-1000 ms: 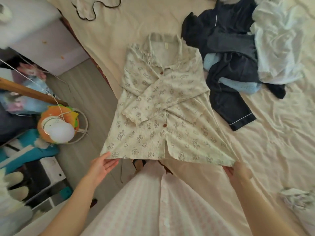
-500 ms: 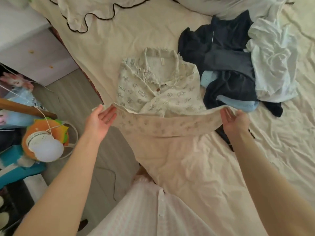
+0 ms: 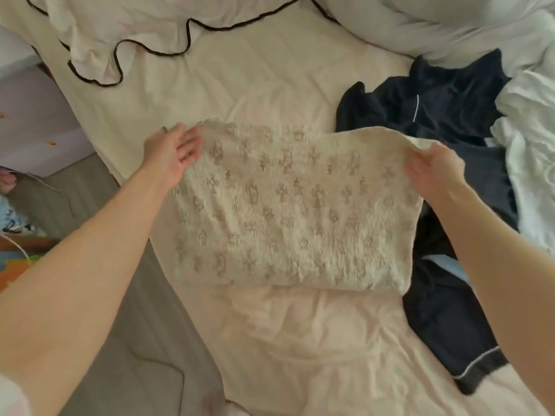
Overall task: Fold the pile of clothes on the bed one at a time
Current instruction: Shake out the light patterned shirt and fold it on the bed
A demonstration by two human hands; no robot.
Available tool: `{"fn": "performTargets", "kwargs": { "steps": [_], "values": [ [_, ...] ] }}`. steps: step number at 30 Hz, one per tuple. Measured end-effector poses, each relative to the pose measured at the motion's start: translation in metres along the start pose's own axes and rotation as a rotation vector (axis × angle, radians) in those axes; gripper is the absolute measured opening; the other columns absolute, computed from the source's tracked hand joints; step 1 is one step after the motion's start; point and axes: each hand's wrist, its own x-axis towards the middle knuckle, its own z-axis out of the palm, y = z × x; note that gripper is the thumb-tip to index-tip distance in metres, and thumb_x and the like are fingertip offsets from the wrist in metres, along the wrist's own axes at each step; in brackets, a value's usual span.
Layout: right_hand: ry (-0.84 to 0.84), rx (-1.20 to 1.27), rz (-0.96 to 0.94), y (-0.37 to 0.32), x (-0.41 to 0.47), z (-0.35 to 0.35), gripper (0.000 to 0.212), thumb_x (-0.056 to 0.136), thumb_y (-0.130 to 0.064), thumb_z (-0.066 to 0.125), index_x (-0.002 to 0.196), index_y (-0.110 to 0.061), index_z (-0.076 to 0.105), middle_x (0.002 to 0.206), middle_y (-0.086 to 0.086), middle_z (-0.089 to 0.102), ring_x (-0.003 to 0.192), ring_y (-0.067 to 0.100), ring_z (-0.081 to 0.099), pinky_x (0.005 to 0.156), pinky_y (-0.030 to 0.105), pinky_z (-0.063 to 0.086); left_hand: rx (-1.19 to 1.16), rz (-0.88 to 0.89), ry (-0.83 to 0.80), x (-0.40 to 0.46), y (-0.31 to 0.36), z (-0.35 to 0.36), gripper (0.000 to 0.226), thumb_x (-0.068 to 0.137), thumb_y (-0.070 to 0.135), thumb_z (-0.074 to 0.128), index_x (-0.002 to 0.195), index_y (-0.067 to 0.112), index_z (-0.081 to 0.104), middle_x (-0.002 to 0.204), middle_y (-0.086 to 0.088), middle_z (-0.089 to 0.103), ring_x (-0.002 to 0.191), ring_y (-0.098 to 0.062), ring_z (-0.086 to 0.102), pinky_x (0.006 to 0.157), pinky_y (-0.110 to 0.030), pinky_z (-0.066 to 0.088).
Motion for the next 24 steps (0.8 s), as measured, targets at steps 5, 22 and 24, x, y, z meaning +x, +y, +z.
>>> {"fn": "performTargets", "kwargs": {
  "steps": [5,22,24],
  "values": [
    [0.040,-0.418,-0.354,0.046,-0.019,0.008,0.041,0.099,-0.024,0.040,0.140,-0.019,0.037,0.137,-0.002,0.047,0.120,0.011,0.047,0.099,0.023,0.039,0.446,0.224,0.024,-0.008,-0.040,-0.003,0.039,0.094,0.019,0.055,0.132,0.013,0.048,0.124,0.000,0.056,0.111,-0.012,0.057,0.093,-0.022,0.047],
    [-0.627,-1.345,-0.905,0.222,-0.155,0.022,0.059,0.098,-0.051,0.022,0.150,-0.026,0.006,0.158,0.004,0.005,0.147,0.026,0.004,0.116,0.052,-0.003,0.309,-0.118,0.194,-0.114,-0.184,-0.109,0.046,0.074,0.049,0.064,0.106,0.019,0.052,0.109,0.006,0.060,0.094,-0.004,0.062,0.076,-0.028,0.053],
    [-0.683,-1.491,-0.798,0.228,-0.142,0.022,0.059,0.097,-0.057,0.011,0.147,-0.032,-0.008,0.157,-0.003,-0.013,0.146,0.022,-0.011,0.115,0.047,-0.014,0.279,-0.177,0.144,-0.107,-0.183,-0.114,0.030,0.081,0.041,0.064,0.101,0.020,0.058,0.109,0.005,0.064,0.097,-0.007,0.064,0.079,-0.030,0.052]
  ]
}}
